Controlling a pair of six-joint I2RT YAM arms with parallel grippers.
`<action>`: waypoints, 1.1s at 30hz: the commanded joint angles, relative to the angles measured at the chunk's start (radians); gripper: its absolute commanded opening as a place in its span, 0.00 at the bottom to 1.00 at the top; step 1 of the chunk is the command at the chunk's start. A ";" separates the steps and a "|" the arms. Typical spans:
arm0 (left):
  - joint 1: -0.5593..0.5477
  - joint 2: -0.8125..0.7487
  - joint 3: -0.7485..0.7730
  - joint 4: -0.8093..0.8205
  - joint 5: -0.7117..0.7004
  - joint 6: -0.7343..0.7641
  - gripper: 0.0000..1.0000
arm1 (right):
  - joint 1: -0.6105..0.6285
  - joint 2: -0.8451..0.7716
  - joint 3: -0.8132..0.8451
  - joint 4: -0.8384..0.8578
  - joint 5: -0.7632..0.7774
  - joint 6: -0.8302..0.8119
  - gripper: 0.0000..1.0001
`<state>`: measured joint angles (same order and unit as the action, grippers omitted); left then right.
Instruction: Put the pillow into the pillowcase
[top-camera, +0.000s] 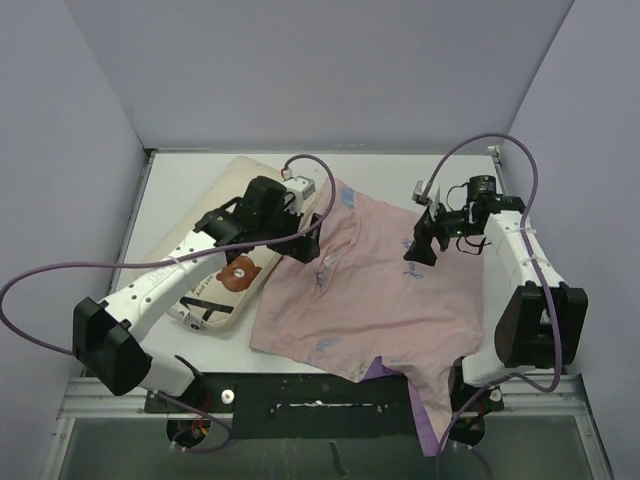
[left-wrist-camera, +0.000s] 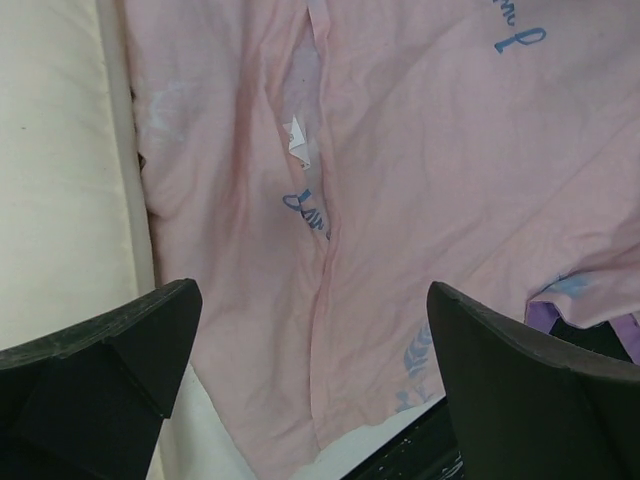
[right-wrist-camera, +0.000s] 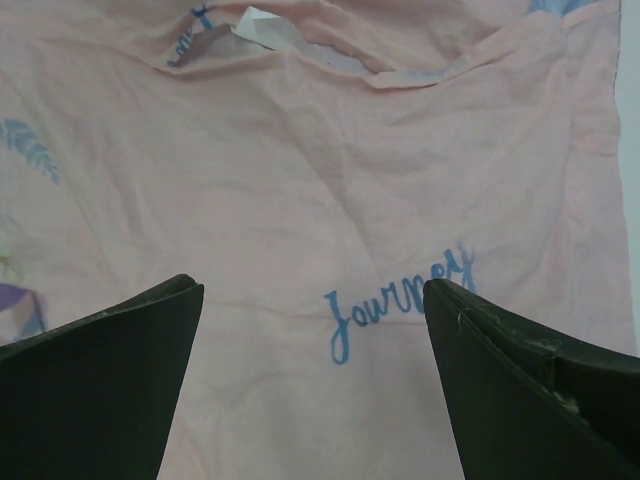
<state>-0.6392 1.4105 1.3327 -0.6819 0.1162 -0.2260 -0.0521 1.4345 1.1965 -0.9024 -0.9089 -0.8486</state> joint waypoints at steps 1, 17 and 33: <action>-0.038 0.028 -0.038 0.177 -0.013 -0.002 0.98 | 0.008 0.145 0.114 -0.016 0.040 -0.205 0.98; -0.051 0.387 0.059 0.147 -0.088 -0.120 0.80 | 0.066 0.512 0.344 0.216 0.473 0.005 0.98; -0.037 0.587 0.185 -0.013 -0.012 -0.064 0.21 | 0.076 0.581 0.311 0.185 0.601 0.049 0.79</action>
<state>-0.6853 1.9480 1.4410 -0.6685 0.0418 -0.3222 0.0242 2.0087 1.4960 -0.7006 -0.3256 -0.8234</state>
